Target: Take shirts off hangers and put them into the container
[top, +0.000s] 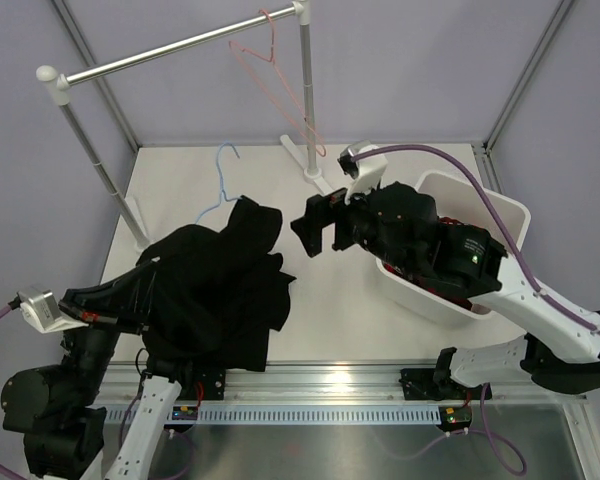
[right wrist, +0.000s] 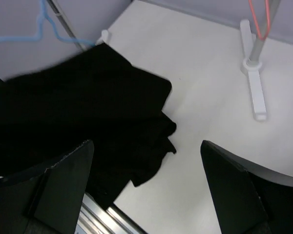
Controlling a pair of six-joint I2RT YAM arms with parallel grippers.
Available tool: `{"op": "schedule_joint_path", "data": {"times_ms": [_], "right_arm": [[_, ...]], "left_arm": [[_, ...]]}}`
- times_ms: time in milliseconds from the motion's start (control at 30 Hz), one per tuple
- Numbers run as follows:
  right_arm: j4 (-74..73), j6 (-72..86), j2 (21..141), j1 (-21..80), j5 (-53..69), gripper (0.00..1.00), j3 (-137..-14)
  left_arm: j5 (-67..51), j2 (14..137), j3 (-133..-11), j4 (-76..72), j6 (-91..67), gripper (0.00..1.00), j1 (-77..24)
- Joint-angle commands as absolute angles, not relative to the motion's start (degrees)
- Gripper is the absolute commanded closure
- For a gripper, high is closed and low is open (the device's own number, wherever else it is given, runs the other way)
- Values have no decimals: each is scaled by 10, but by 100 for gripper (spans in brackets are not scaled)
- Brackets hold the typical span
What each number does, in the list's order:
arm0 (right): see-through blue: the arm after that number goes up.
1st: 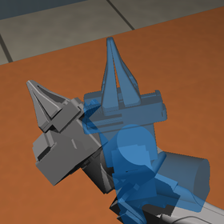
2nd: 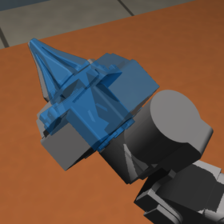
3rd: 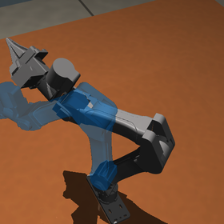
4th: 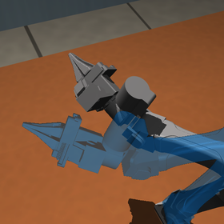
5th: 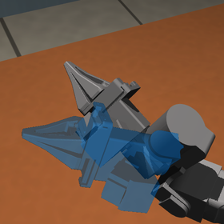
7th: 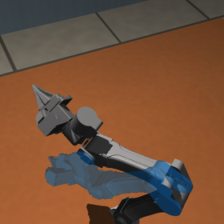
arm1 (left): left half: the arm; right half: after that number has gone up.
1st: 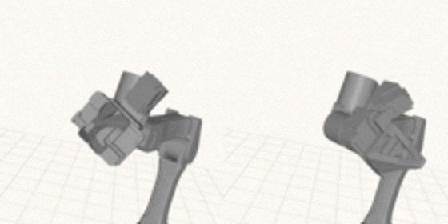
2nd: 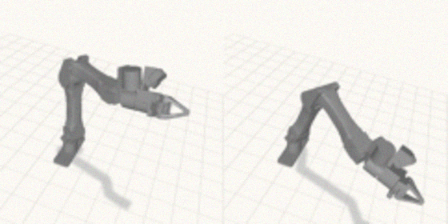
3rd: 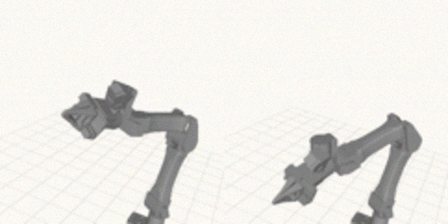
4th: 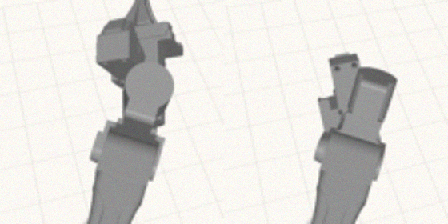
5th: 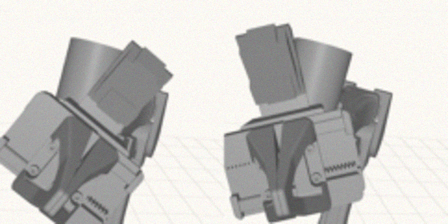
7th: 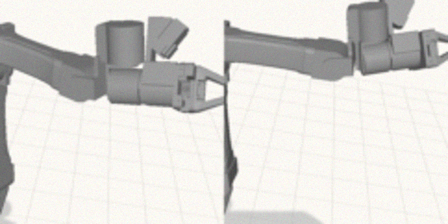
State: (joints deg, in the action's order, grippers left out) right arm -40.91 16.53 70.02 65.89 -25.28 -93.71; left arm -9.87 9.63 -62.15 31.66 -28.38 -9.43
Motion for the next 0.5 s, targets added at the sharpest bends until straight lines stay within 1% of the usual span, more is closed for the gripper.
{"op": "schedule_joint_path", "data": {"times_ms": [0,233,467], "right_arm": [[-368,124,757,663,-187,0,-1003],[-294,134,813,662,-163,0,-1022],[-284,143,860,662,-156,1,-1056]], "left_arm": [[-154,80,-621,306,-344,100,-95],[-188,54,-615,319,-383,100,-95],[-205,51,-617,318,-402,100,-95]]}}
